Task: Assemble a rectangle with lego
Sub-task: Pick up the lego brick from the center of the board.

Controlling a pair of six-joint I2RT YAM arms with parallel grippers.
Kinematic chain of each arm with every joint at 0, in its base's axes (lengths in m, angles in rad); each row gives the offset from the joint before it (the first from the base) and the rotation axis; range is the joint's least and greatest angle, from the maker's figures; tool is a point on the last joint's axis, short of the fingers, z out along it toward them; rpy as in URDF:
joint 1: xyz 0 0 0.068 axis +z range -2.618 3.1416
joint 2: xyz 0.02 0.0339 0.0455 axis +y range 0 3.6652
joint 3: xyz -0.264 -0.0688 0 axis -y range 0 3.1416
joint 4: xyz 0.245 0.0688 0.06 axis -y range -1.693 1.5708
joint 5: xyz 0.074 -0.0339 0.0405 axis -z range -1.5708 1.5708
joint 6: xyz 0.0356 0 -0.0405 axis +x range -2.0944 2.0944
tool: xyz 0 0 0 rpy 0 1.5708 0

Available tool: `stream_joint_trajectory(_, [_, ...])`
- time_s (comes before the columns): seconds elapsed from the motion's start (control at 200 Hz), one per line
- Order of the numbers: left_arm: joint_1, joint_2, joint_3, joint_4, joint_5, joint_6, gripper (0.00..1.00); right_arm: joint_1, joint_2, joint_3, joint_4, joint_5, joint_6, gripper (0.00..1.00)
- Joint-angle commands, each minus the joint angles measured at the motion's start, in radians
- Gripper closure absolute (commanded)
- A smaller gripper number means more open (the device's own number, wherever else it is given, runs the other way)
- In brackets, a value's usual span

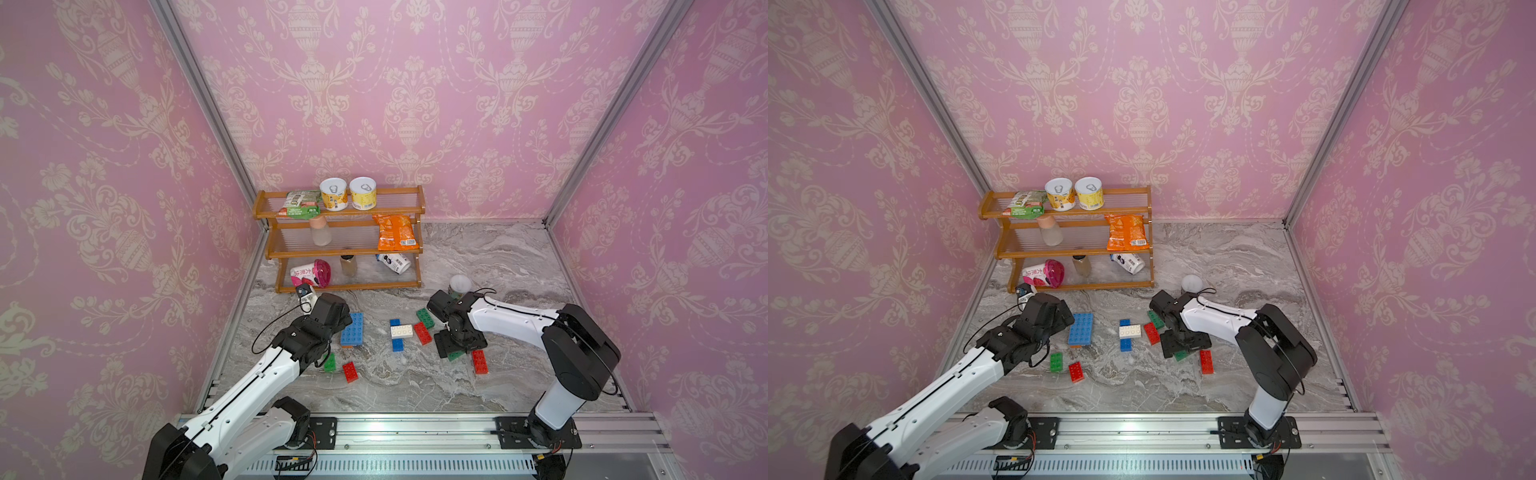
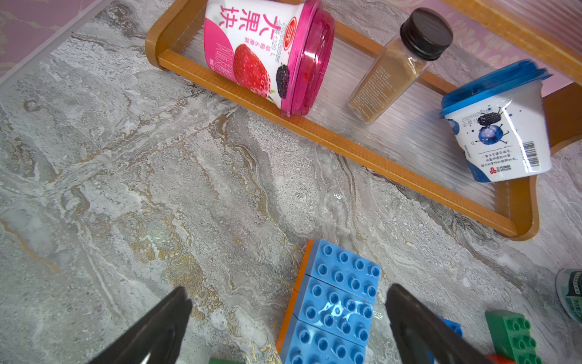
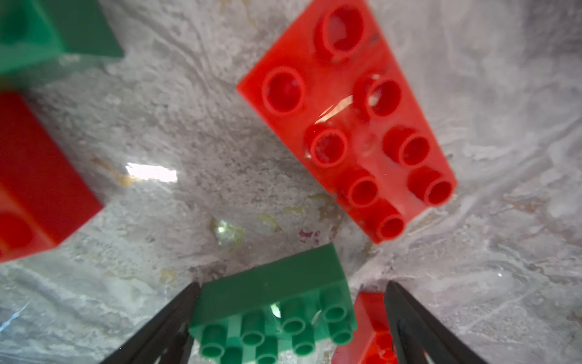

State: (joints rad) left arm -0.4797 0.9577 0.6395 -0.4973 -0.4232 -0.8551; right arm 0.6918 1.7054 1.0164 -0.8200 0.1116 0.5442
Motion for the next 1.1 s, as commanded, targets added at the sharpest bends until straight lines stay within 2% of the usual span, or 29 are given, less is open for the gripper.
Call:
stream_joint_trajectory(0.0, [0.007,0.005,0.027,-0.018,0.013,-0.016,0.01,-0.036,-0.013,-0.031,0.01,0.016,0.024,0.12])
stream_joint_trajectory(0.105, [0.008,0.004,0.029,-0.018,0.014,-0.017,0.01,-0.056,-0.036,-0.058,0.051,-0.04,0.033,0.17])
stream_joint_trajectory(0.245, [0.007,0.006,0.032,-0.016,0.012,-0.016,0.01,-0.062,-0.039,-0.081,0.065,-0.076,0.048,0.18])
stream_joint_trajectory(0.385, [0.008,0.01,0.037,-0.018,0.014,-0.014,0.01,-0.061,-0.042,-0.113,0.098,-0.119,0.113,0.2])
stream_joint_trajectory(0.62, [0.007,0.01,0.038,-0.02,0.015,-0.014,0.01,-0.06,-0.067,-0.139,0.102,-0.121,0.134,0.24])
stream_joint_trajectory(0.695, [0.008,0.009,0.038,-0.021,0.013,-0.013,0.01,-0.058,-0.069,-0.135,0.09,-0.113,0.134,0.34])
stream_joint_trajectory(0.8, [0.008,0.004,0.036,-0.023,0.012,-0.013,0.01,-0.045,-0.079,-0.111,0.074,-0.105,0.14,0.57])
stream_joint_trajectory(0.89, [0.007,0.0,0.034,-0.025,0.008,-0.01,0.01,-0.014,-0.095,-0.05,0.028,-0.077,0.163,0.71])
stream_joint_trajectory(1.091, [0.007,-0.005,0.031,-0.027,-0.002,-0.001,0.01,0.046,-0.116,0.143,-0.055,-0.024,0.221,0.75])
